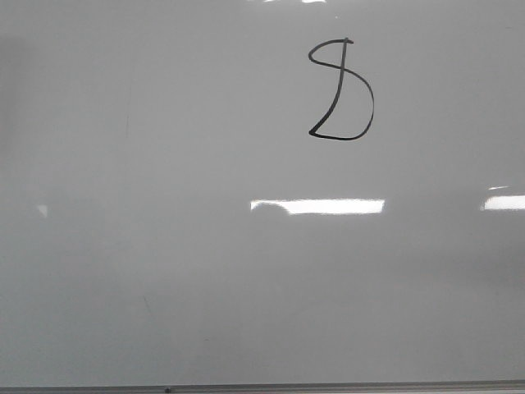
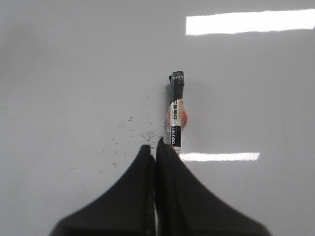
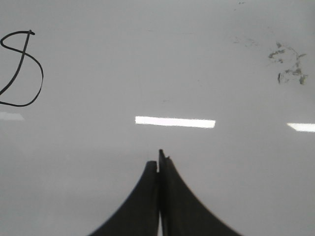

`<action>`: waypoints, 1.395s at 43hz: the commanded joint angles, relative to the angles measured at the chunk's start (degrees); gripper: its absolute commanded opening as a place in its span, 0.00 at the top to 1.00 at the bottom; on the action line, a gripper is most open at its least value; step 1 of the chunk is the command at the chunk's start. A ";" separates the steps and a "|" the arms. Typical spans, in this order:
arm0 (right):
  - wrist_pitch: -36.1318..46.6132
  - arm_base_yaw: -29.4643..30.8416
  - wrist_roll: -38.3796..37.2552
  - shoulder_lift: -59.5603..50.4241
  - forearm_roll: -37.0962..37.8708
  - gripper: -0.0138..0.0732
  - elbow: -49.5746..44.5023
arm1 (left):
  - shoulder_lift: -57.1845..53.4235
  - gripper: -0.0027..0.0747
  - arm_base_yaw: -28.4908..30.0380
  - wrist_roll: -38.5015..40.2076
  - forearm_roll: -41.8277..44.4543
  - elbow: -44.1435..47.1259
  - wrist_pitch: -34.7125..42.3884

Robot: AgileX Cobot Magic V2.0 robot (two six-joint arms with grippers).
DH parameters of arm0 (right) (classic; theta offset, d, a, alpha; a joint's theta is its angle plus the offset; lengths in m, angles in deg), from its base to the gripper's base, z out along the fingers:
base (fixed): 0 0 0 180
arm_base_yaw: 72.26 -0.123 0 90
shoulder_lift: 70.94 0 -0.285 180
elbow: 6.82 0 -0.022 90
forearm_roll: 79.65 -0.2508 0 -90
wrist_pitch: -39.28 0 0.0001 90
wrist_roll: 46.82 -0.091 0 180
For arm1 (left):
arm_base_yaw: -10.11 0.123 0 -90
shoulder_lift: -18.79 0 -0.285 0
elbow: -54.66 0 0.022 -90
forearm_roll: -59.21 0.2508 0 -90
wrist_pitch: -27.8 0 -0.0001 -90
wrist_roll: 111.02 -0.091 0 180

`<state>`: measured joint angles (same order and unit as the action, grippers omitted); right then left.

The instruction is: Write number 8 on whiteboard

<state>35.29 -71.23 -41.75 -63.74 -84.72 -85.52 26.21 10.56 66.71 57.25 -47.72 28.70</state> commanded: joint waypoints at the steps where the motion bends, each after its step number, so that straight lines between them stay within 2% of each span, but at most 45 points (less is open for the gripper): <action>1: 5.25 0.00 0.23 -1.04 -0.01 0.92 0.11 | -0.72 0.99 -0.24 0.00 -0.24 0.80 4.77; 14: 5.50 -2.37 0.23 -1.04 -0.01 0.92 0.11 | -0.72 0.99 -0.24 0.00 -0.24 0.80 4.77; 35: 10.08 -2.42 0.04 -1.04 -0.08 0.92 0.11 | -0.72 0.99 -0.24 0.00 -0.24 0.80 4.77; 38: 10.13 -2.42 -2.28 -1.04 0.55 0.92 0.11 | -0.72 0.99 -0.24 0.00 -0.24 0.80 4.77; 44: 10.25 -2.42 -11.10 -1.04 9.21 0.92 0.11 | -0.72 0.99 -0.24 0.00 -0.24 0.80 4.77; 60: 9.86 -2.42 -11.33 -1.04 7.77 0.92 0.11 | -0.72 0.99 -0.24 0.00 -0.24 0.80 4.77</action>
<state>40.42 -73.46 -52.88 -63.74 -77.15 -85.52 26.21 10.56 66.71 57.25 -47.72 28.70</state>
